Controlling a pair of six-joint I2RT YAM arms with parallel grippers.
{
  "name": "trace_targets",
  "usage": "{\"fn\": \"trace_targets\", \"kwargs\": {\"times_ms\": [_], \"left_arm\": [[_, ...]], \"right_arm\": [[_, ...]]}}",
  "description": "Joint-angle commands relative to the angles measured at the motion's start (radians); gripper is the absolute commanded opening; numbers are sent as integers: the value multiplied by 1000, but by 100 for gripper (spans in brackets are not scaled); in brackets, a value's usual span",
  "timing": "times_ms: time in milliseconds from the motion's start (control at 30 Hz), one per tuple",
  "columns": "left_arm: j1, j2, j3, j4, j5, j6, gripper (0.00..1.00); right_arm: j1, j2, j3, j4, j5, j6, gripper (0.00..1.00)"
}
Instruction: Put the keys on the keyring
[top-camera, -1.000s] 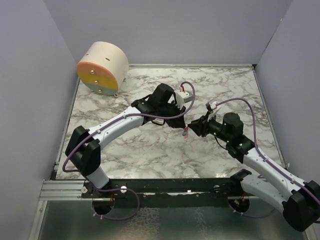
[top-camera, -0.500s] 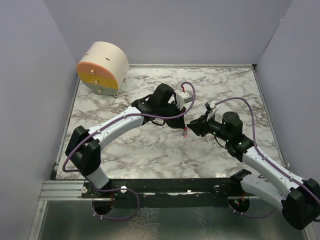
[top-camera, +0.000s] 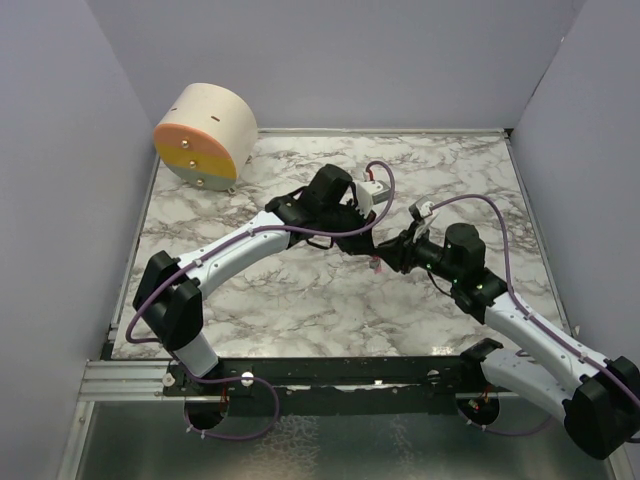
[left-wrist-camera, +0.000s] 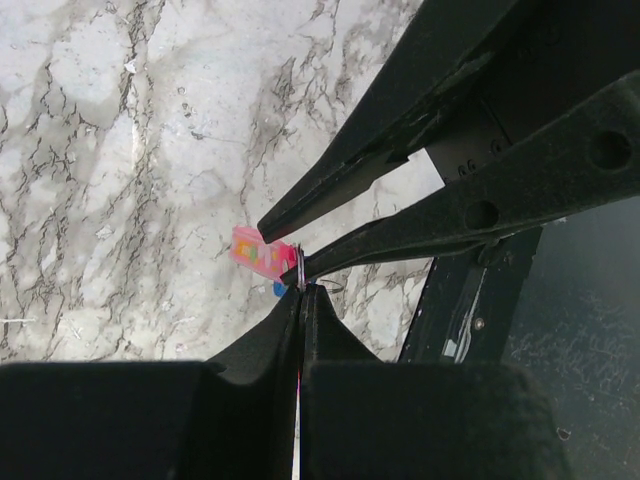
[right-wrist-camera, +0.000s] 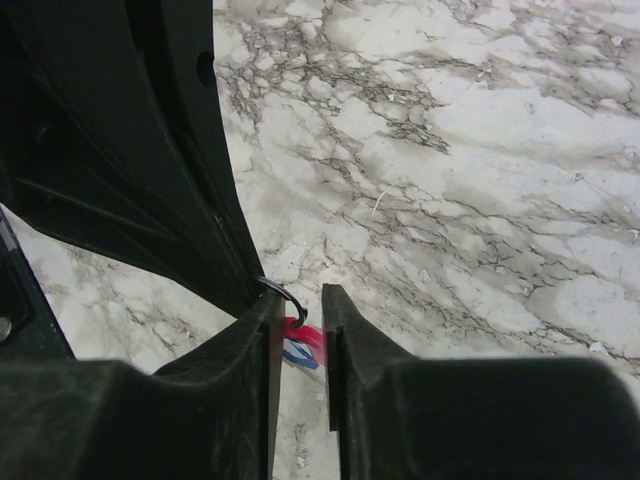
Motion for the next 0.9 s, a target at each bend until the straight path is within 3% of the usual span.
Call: {"fn": "trace_targets", "kwargs": {"times_ms": [0, 100, 367, 600, 867], "left_arm": [[-16, 3, 27, 22, 35, 1, 0], [-18, 1, 23, 22, 36, 1, 0], [-18, -1, 16, 23, 21, -8, 0], [-18, -13, 5, 34, -16, -23, 19], [-14, -94, -39, 103, -145, -67, 26]], "right_arm": [[0, -2, 38, 25, 4, 1, 19], [-1, -9, 36, 26, 8, 3, 11], [0, -16, 16, 52, 26, 43, 4], [-1, -1, 1, 91, 32, 99, 1], [0, -19, -20, 121, 45, 112, 1]]}}
